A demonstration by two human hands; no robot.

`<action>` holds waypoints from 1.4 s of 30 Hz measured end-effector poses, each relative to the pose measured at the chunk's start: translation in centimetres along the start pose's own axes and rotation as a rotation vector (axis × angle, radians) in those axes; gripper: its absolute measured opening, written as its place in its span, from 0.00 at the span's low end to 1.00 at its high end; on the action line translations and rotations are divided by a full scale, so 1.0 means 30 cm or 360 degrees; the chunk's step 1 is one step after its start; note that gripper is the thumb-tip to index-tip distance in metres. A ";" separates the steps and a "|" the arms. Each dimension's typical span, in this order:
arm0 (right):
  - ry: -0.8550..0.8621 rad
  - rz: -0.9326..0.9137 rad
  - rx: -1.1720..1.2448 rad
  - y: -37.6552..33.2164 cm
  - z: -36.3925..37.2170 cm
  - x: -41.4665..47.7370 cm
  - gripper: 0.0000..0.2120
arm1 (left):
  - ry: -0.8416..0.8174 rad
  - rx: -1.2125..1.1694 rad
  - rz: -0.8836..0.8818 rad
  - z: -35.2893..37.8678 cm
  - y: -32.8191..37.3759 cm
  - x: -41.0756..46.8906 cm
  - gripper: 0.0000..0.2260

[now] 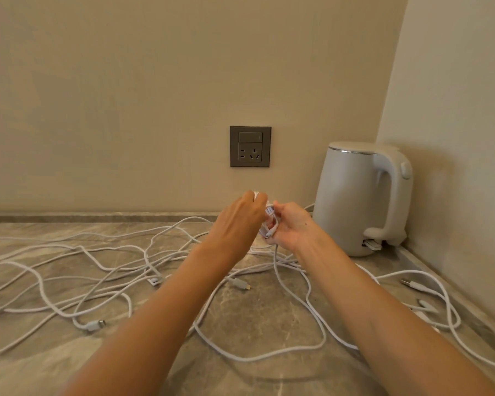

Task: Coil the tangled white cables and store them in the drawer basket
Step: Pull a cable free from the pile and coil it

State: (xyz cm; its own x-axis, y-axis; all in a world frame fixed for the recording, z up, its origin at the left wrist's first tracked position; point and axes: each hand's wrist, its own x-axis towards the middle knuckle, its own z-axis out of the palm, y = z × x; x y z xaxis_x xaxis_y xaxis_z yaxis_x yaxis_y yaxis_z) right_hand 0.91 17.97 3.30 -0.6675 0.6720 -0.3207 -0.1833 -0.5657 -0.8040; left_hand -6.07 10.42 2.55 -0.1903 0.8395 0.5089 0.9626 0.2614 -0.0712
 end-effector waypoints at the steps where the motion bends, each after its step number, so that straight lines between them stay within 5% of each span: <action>1: -0.0009 -0.0002 -0.0023 -0.001 -0.002 -0.002 0.15 | -0.0004 -0.0018 0.0015 0.007 -0.001 0.001 0.14; 12: -0.0038 0.0051 -0.0091 -0.003 -0.020 0.048 0.14 | 0.0036 -0.0072 0.0312 0.006 -0.031 -0.010 0.09; 19: -0.0096 0.0016 0.0030 -0.013 -0.026 0.078 0.15 | 0.0054 -0.0895 -0.0141 -0.021 -0.078 0.014 0.07; 28: -0.0254 0.0070 0.0051 -0.027 -0.036 0.058 0.16 | 0.0134 -0.1360 -0.0311 -0.004 -0.093 0.007 0.11; 35: -0.0309 -0.0011 -0.0013 -0.033 -0.037 0.062 0.16 | 0.0010 -0.1306 -0.0307 -0.010 -0.122 0.009 0.07; 42: -0.0447 0.0174 0.0198 0.002 -0.024 0.070 0.14 | 0.0246 -0.1352 -0.0124 -0.002 -0.081 0.019 0.06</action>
State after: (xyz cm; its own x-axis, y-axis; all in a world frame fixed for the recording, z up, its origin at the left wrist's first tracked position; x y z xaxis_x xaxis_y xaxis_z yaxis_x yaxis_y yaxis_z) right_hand 0.01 19.69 2.21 -0.8580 0.4556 -0.2372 -0.1746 -0.6930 -0.6995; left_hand -8.51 10.25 3.08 -0.2928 0.7436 0.6012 0.7775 -0.1809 0.6024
